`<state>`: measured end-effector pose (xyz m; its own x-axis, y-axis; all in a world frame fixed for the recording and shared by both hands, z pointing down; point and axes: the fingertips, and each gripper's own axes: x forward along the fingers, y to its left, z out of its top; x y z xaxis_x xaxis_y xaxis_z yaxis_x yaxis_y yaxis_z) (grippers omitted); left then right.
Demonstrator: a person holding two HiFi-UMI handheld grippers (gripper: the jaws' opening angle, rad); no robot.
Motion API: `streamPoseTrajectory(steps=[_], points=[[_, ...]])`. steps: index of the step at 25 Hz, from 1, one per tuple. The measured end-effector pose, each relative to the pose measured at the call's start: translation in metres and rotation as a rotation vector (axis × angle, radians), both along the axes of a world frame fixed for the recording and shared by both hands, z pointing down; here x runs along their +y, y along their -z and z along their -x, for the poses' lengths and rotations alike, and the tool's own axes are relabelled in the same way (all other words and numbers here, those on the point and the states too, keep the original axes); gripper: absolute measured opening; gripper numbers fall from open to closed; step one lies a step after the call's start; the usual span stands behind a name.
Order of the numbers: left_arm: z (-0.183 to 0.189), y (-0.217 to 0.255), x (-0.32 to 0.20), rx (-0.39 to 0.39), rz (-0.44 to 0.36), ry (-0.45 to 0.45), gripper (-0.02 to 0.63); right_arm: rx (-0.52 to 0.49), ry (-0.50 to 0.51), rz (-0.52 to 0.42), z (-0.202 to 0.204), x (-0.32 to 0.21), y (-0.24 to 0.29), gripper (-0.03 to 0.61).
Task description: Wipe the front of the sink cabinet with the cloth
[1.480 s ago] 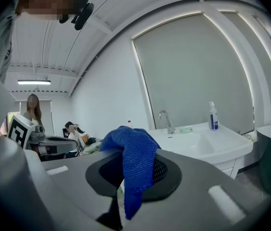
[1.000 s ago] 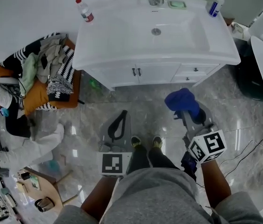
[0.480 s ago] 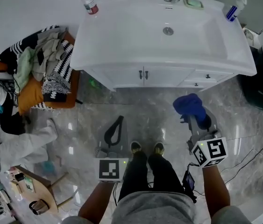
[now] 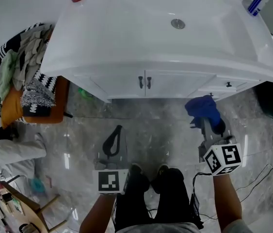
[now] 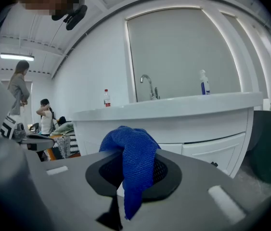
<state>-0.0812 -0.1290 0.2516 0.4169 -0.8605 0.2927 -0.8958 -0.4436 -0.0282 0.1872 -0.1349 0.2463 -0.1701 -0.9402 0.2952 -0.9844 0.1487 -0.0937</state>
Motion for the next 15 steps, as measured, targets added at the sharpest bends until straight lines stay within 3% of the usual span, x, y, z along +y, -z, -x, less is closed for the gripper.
streamPoseTrajectory(steps=[7,15], points=[[-0.004,-0.125,-0.051,0.011,-0.077,0.001,0.011,0.062,-0.059,-0.110,-0.033,-0.050,-0.066,0.058],[-0.005,-0.252,-0.093,-0.024,-0.178,-0.006,0.011,0.091,-0.222,-0.351,-0.089,-0.085,-0.084,0.058]])
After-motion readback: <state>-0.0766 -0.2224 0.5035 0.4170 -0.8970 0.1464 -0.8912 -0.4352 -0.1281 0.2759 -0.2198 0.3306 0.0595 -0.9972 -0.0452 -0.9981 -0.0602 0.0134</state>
